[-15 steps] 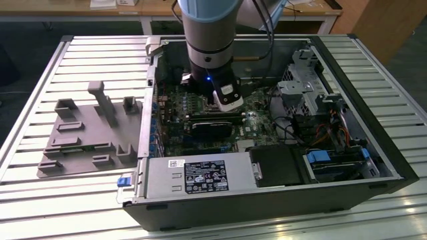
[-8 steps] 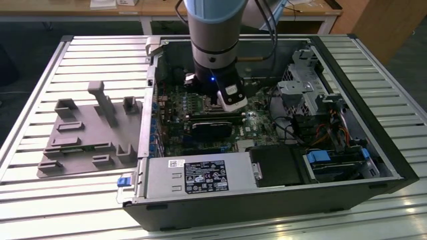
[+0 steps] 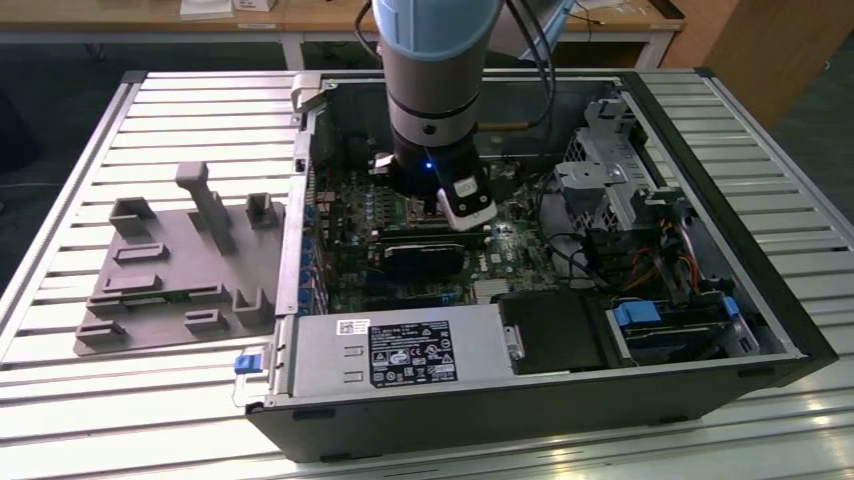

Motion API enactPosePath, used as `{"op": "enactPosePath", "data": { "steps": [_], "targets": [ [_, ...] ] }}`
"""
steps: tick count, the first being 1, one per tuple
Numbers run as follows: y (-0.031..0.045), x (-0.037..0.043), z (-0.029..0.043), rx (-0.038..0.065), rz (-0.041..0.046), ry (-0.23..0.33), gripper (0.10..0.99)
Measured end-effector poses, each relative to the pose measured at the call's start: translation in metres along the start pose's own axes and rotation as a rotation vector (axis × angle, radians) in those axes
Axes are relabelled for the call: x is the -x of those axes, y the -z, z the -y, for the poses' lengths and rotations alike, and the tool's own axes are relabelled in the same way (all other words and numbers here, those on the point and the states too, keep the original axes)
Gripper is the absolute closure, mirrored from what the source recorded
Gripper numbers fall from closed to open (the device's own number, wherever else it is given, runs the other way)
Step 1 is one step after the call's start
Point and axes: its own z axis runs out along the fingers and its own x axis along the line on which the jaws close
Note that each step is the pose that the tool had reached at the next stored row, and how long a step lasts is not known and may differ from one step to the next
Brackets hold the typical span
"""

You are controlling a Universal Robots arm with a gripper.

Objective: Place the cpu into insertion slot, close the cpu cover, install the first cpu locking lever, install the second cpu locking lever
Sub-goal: 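Install the second cpu locking lever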

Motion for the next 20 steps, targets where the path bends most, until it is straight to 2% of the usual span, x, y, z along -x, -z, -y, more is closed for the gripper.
{"op": "enactPosePath", "data": {
  "steps": [6,15,20],
  "targets": [
    [-0.008,-0.0018,0.0028,0.0,-0.0011,0.0,0.984],
    [-0.0165,-0.0113,0.0073,0.001,-0.0013,0.0,0.984],
    [-0.0207,-0.0146,0.0093,0.007,-0.0026,-0.001,0.984]
  ]
}}
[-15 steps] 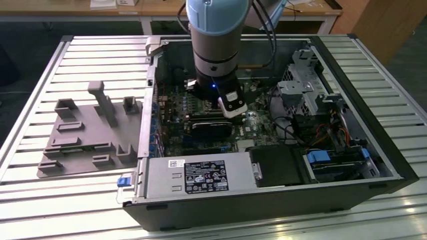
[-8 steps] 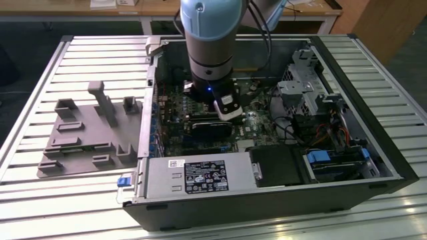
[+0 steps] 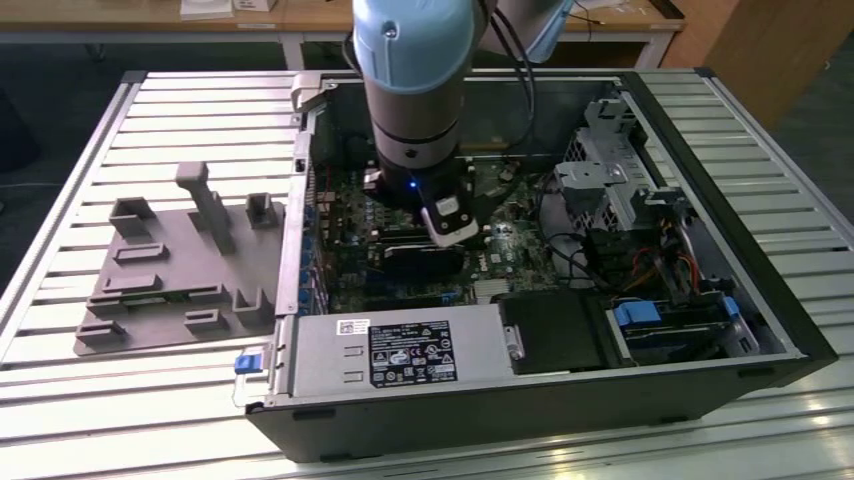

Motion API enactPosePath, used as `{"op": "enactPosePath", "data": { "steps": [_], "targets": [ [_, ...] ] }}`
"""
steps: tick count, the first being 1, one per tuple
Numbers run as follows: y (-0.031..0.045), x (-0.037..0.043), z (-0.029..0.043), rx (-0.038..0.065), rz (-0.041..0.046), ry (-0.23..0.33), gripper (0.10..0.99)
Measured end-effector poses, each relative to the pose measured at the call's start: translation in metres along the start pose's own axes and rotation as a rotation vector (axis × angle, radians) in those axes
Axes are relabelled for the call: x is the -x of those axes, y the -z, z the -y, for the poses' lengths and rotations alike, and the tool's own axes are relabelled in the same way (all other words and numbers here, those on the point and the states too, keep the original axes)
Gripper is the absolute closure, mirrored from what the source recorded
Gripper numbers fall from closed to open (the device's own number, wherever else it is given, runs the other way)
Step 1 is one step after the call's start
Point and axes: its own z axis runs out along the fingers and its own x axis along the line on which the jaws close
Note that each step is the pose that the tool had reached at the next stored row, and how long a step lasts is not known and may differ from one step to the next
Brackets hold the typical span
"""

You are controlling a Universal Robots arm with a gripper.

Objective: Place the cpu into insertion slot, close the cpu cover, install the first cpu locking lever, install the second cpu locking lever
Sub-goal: 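Install the second cpu locking lever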

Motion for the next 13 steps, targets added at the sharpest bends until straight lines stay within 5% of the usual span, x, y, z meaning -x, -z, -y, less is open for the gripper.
{"op": "enactPosePath", "data": {
  "steps": [13],
  "targets": [
    [-0.01,-0.0083,0.0049,0.029,-0.0054,-0.002,0.984]
  ]
}}
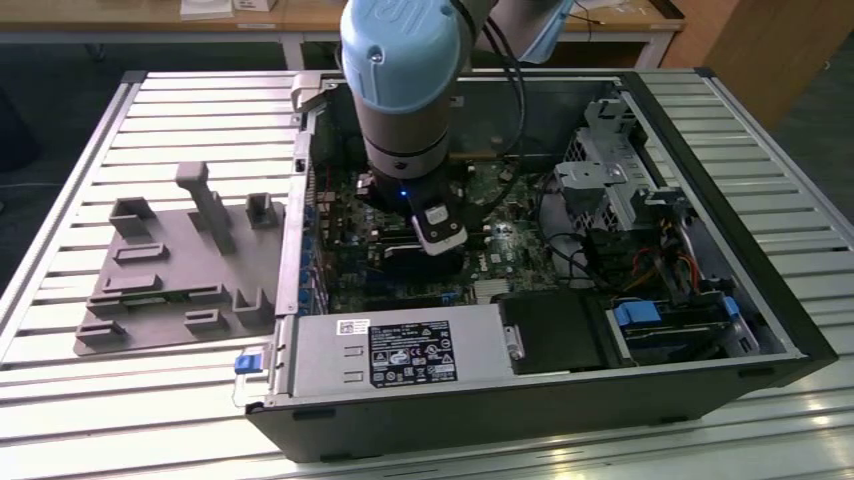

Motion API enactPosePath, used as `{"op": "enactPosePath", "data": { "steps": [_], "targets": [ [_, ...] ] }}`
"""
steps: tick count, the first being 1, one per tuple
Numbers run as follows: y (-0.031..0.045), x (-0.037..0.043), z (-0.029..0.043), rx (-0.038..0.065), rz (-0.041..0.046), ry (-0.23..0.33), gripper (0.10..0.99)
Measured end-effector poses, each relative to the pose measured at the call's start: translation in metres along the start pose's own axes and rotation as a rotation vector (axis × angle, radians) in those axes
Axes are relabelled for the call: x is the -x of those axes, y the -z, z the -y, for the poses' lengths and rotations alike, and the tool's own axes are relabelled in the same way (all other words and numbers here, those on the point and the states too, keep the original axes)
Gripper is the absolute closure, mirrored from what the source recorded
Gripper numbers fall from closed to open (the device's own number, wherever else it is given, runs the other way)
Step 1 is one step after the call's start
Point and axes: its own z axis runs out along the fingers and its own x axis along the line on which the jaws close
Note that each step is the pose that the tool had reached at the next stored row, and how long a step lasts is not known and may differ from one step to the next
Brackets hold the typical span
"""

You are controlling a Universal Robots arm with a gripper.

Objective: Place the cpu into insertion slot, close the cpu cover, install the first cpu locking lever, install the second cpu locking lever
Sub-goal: 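Install the second cpu locking lever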

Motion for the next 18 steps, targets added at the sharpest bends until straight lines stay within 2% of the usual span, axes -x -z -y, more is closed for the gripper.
{"op": "enactPosePath", "data": {
  "steps": [5,10,18],
  "targets": [
    [-0.0027,-0.0026,0.0016,0.018,-0.0036,-0.001,0.984],
    [-0.0065,-0.0039,0.0032,0.03,-0.0057,-0.002,0.984],
    [-0.0118,-0.0082,0.0055,0.036,-0.0071,-0.003,0.984]
  ]
}}
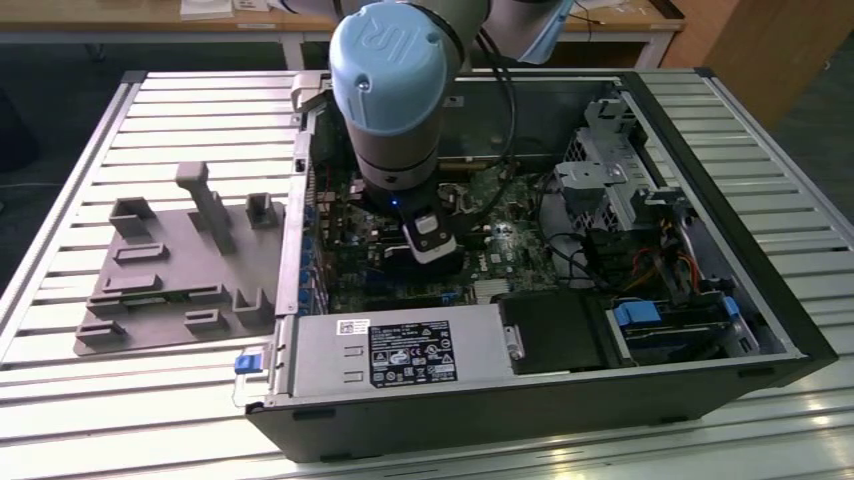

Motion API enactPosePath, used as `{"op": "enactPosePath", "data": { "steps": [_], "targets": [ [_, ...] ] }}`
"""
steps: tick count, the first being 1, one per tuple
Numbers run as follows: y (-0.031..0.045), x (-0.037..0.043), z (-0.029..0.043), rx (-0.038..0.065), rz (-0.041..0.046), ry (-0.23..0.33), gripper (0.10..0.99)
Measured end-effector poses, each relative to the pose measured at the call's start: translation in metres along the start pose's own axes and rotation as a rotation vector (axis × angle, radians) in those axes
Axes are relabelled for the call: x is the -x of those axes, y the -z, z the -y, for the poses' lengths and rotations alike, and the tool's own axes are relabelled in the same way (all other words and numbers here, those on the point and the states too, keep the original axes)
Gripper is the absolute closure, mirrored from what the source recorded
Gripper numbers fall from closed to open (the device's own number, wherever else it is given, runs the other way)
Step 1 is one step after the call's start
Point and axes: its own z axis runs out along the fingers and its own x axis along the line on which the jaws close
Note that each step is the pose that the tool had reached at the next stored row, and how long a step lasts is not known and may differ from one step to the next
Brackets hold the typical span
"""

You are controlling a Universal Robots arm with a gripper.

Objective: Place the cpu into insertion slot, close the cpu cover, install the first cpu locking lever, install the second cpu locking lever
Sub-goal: 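Install the second cpu locking lever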

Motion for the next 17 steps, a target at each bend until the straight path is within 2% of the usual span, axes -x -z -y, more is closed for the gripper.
{"op": "enactPosePath", "data": {
  "steps": [3,9,13,17],
  "targets": [
    [-0.0035,-0.0004,-0.0007,0.001,-0.0003,0.0,0.984],
    [-0.0047,-0.0007,-0.0008,0.001,-0.0005,0.0,0.984],
    [-0.0004,-0.0006,-0.0026,0.001,-0.0003,0.0,0.984],
    [0.0073,-0.0006,-0.0054,0.001,-0.0004,0.0,0.984]
  ]
}}
